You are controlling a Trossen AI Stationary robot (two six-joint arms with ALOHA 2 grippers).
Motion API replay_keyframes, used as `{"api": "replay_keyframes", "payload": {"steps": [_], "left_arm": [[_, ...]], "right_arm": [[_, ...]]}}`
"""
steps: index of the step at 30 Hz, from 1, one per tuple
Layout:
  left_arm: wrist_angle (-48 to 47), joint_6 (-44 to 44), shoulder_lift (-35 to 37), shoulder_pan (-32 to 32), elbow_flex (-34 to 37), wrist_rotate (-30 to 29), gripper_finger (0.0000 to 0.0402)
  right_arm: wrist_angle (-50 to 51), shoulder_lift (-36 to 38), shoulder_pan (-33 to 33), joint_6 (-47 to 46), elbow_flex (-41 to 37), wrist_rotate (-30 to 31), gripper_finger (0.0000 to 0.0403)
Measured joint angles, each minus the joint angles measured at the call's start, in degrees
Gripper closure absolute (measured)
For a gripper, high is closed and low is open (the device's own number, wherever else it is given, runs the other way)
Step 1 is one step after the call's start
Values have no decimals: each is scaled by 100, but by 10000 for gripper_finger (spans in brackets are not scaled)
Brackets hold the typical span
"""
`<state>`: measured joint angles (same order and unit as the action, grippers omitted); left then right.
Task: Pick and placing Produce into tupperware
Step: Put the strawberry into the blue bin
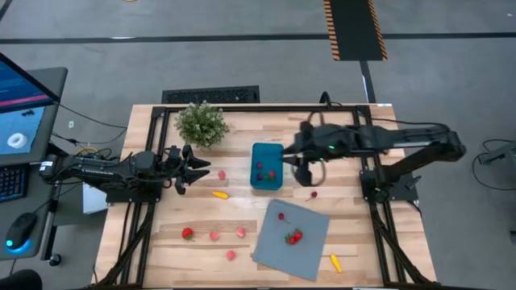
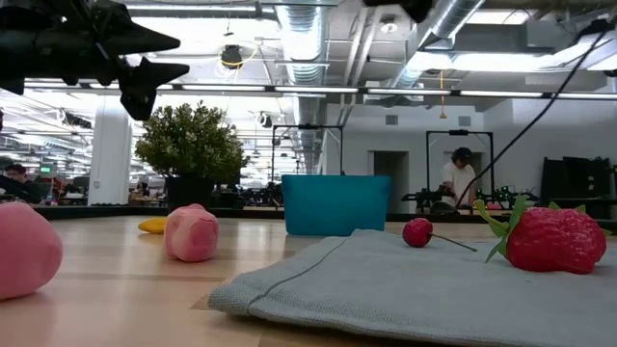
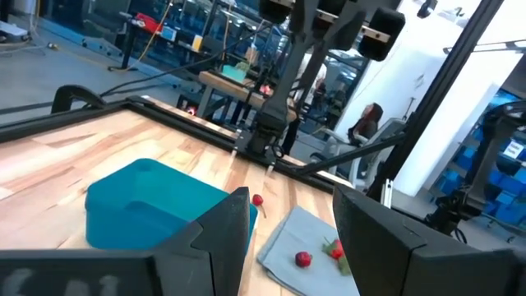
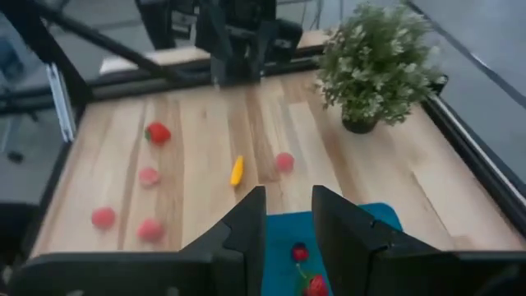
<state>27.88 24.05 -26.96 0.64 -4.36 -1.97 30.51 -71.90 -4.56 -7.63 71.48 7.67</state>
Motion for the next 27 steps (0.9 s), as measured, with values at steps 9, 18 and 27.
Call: {"api": "replay_keyframes", "payload": {"steps": [9, 18, 27], "left_arm": [[-2, 2, 0, 2, 0, 213, 235], [-348, -219, -194, 2, -305, 667, 235], [-789, -943, -1820, -88, -1148, 1078, 235]], "right_arm": [[-622, 871, -1476, -1046, -1477, 1312, 280], [-2286, 1377, -3139, -1218, -2535, 3495, 280], [-2670, 1464, -4380, -1614, -2948, 5326, 280]]}}
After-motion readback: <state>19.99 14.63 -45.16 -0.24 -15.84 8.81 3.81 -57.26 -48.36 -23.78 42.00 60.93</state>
